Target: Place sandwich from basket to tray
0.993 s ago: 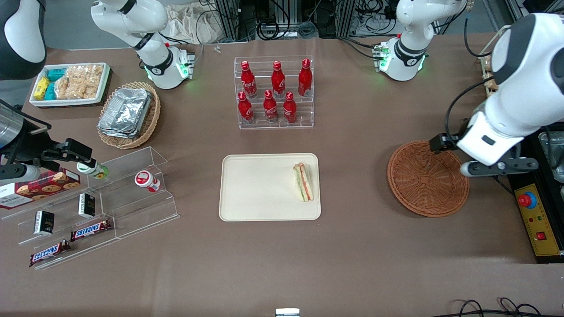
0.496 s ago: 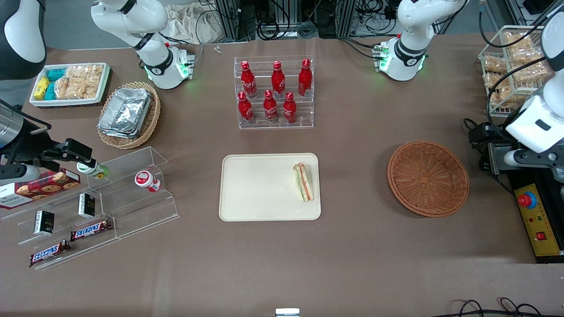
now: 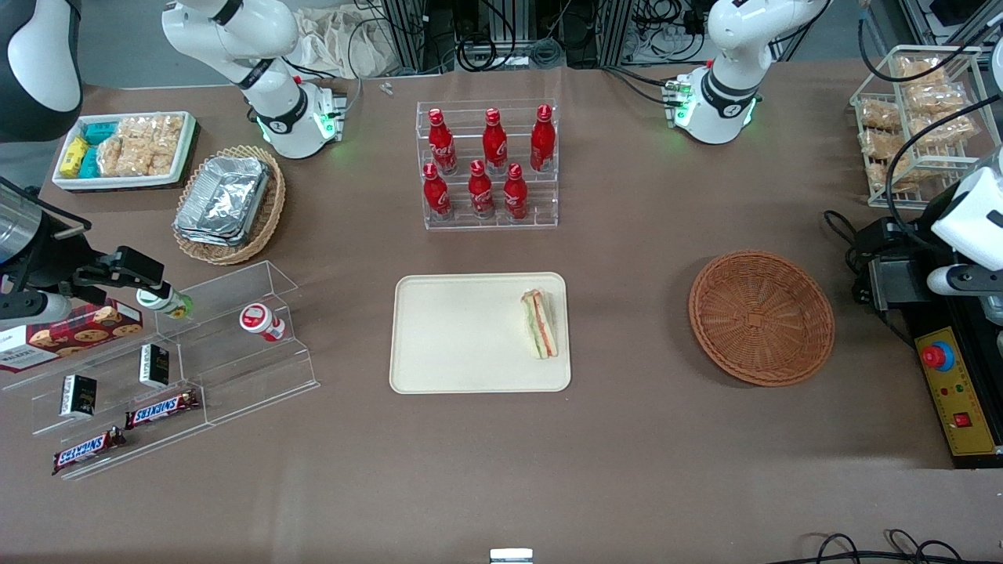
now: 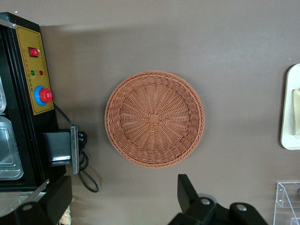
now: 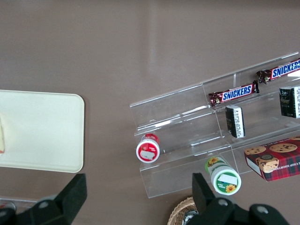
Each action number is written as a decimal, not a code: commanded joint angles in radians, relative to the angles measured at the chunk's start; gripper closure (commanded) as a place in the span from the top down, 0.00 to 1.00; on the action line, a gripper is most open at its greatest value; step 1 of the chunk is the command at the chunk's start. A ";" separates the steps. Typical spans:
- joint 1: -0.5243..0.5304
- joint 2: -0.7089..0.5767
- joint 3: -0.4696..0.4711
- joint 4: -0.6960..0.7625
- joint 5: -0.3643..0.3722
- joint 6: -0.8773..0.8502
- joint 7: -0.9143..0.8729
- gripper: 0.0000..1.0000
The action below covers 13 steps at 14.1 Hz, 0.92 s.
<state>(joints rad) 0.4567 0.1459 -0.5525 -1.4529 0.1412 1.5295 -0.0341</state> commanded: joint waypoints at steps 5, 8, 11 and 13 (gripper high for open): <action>-0.229 -0.025 0.277 -0.014 -0.055 0.007 0.028 1.00; -0.513 -0.025 0.585 -0.014 -0.106 0.008 0.030 1.00; -0.530 -0.022 0.615 -0.011 -0.112 0.008 0.028 1.00; -0.530 -0.019 0.617 -0.012 -0.112 0.006 0.022 1.00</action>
<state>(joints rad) -0.0589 0.1439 0.0449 -1.4533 0.0473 1.5324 -0.0195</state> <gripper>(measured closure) 0.000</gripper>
